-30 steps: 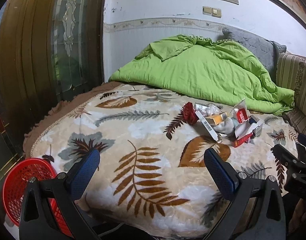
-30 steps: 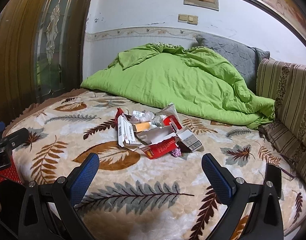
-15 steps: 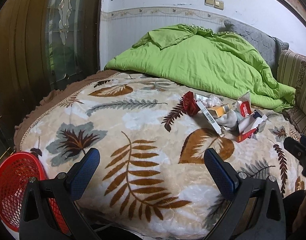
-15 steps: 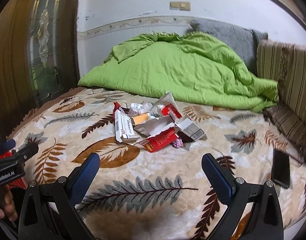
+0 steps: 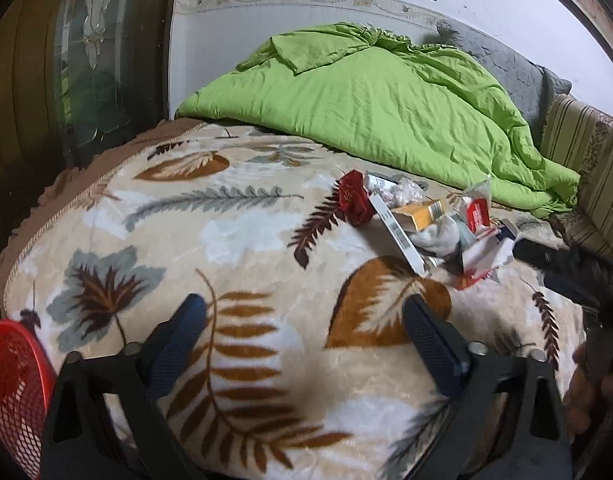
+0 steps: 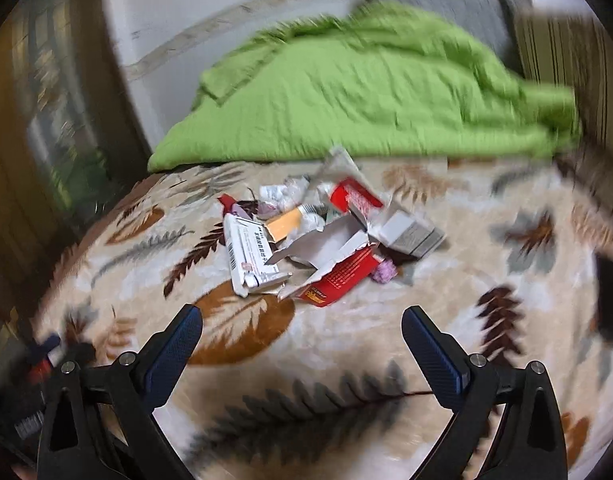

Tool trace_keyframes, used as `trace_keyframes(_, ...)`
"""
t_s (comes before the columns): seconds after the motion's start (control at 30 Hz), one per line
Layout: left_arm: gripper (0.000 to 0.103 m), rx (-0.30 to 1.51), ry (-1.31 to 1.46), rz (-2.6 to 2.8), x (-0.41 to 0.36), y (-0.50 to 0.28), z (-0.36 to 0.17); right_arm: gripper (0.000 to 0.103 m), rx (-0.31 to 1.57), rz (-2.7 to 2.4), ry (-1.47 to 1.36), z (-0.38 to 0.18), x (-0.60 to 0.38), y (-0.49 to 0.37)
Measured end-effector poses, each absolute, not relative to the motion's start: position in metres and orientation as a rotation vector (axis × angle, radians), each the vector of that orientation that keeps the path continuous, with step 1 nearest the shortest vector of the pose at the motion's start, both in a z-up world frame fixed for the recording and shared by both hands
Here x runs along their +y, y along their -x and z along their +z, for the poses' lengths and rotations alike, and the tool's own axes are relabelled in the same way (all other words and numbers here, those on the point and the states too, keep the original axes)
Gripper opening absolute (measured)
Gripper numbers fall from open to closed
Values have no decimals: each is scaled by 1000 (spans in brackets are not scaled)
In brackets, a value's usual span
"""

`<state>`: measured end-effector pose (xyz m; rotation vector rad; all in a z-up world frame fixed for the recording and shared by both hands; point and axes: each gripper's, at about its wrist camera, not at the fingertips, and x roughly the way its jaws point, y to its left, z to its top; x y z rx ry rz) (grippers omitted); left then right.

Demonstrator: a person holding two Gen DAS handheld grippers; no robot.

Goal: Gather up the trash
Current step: 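Grasp the white barcode strip with the left tool while the right grasps the red-white packet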

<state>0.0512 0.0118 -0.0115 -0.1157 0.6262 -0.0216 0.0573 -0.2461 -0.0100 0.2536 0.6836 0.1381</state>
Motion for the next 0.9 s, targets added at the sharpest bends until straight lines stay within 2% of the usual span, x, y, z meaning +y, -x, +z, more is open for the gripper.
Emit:
trace_keyframes(0.07, 86, 631, 94, -25, 7, -60, -10, 101, 705, 117, -319, -11, -252, -72)
trace_keyframes(0.27, 77, 681, 93, -57, 7, -88, -6, 100, 770, 18, -403, -17, -249, -128)
trace_keyframes(0.3, 77, 691, 96, -68, 8, -93, -5, 96, 780, -4, -393, -21, -248, -136)
trace_keyframes(0.37, 77, 701, 92, -85, 5, -102, -2, 75, 799, -36, -384, -27, -252, -142)
trace_keyframes(0.4, 77, 703, 86, -91, 3, -106, -1, 59, 816, -40, -396, -34, -257, -144)
trace_keyframes(0.47, 77, 718, 92, -122, -4, -118, 2, 47, 837, -35, -440, -45, -268, -143)
trace_keyframes(0.5, 77, 730, 105, -137, -8, -124, 3, 34, 848, -31, -464, -50, -274, -141)
trace_keyframes(0.53, 77, 743, 122, -150, -12, -130, 3, 29, 853, -16, -483, -53, -279, -138)
trace_keyframes(0.63, 73, 816, 196, -211, -24, -157, -1, 17, 845, 17, -492, -51, -283, -128)
trace_keyframes(0.7, 71, 872, 230, -239, -35, -178, -10, 13, 826, 25, -480, -48, -283, -120)
trace_keyframes(0.87, 47, 1012, 362, -273, -49, -221, -45, 11, 790, 45, -494, -42, -288, -113)
trace_keyframes(0.9, 46, 1027, 385, -281, -51, -227, -50, 11, 785, 49, -496, -40, -288, -113)
